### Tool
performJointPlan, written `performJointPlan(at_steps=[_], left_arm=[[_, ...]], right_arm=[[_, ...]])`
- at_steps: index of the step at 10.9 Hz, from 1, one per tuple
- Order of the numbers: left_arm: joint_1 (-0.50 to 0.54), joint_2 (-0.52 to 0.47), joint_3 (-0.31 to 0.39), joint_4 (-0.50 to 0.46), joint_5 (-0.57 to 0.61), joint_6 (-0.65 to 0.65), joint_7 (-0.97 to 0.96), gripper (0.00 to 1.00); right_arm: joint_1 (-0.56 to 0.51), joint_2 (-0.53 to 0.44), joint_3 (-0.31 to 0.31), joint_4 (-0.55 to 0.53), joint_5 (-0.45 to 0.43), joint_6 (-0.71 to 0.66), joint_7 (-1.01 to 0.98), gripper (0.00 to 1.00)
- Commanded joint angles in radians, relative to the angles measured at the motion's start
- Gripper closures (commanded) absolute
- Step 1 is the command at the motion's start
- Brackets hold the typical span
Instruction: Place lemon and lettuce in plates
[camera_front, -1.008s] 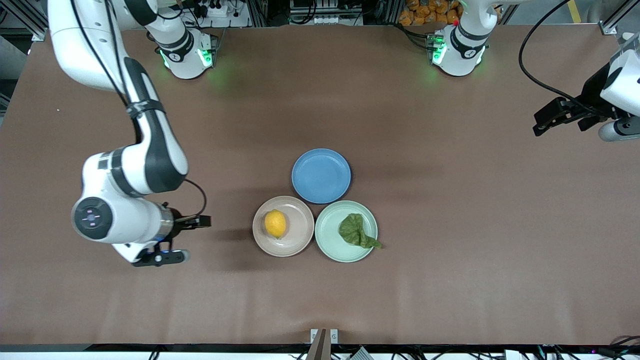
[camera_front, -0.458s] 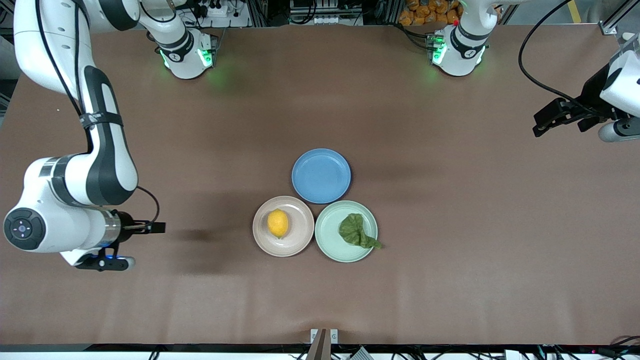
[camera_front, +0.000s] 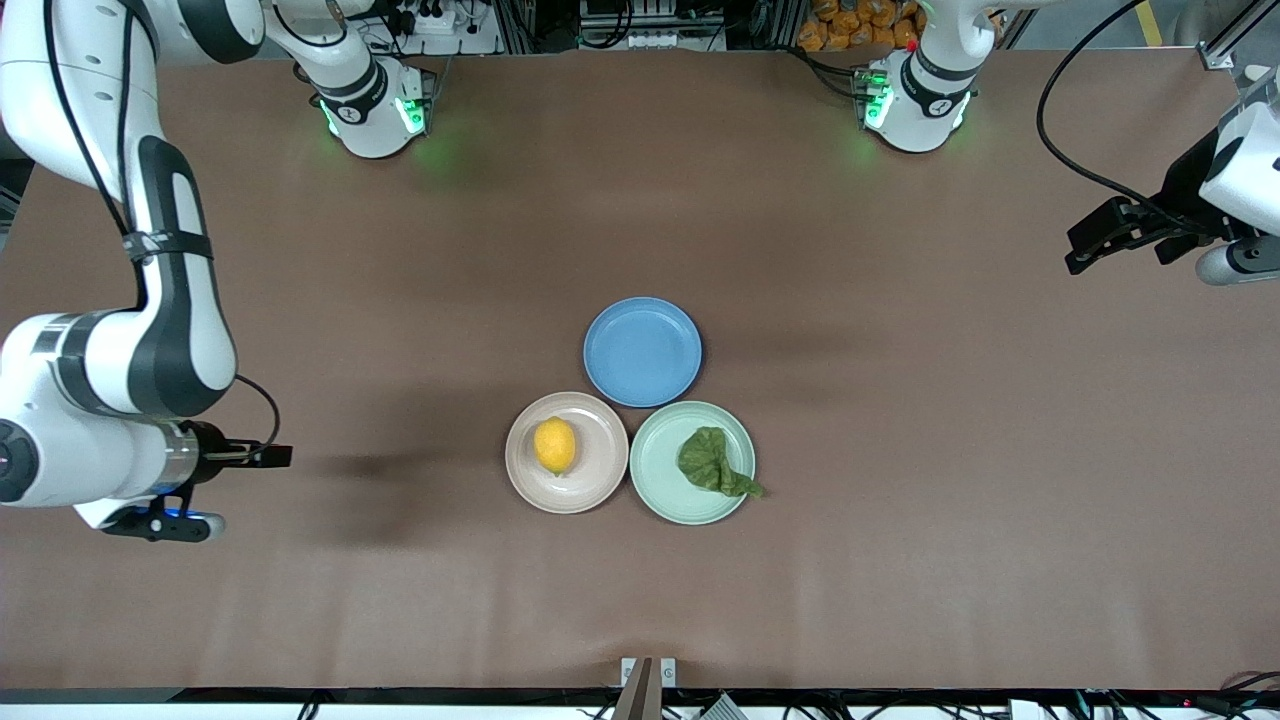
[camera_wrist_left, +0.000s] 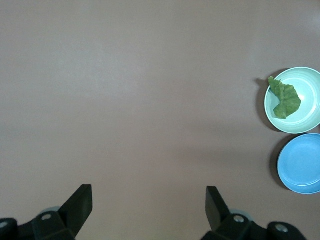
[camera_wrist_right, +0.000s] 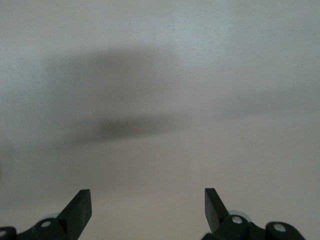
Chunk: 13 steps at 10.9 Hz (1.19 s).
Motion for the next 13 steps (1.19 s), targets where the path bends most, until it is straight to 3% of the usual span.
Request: performJointPlan(at_steps=[1,6,11,13], left_arm=[[0.005,-0.008,0.001,-0.011,-0.013,0.011,0.031,0.0],[0.005,-0.006,0.001,-0.014,-0.013,0.017,0.031,0.0],[0.005,-0.005,0.001,-0.014,-0.013,0.019,0.031,0.0],[0.005,-0.005,0.001,-0.014,-0.013,0.019,0.031,0.0]], right_arm=[[-0.039,-0.113,0.012,-0.102,-0.018,-0.004,0.007,0.0],[-0.063,-0.336,0.012,-0.41,-0.018,0.129,0.007,0.0],[-0.062,-0.431,0.013,-0.532,-0.018,0.149,0.009,0.0],[-0.062,-0.482,0.013,-0.633,-0.017,0.229,0.009,0.0]])
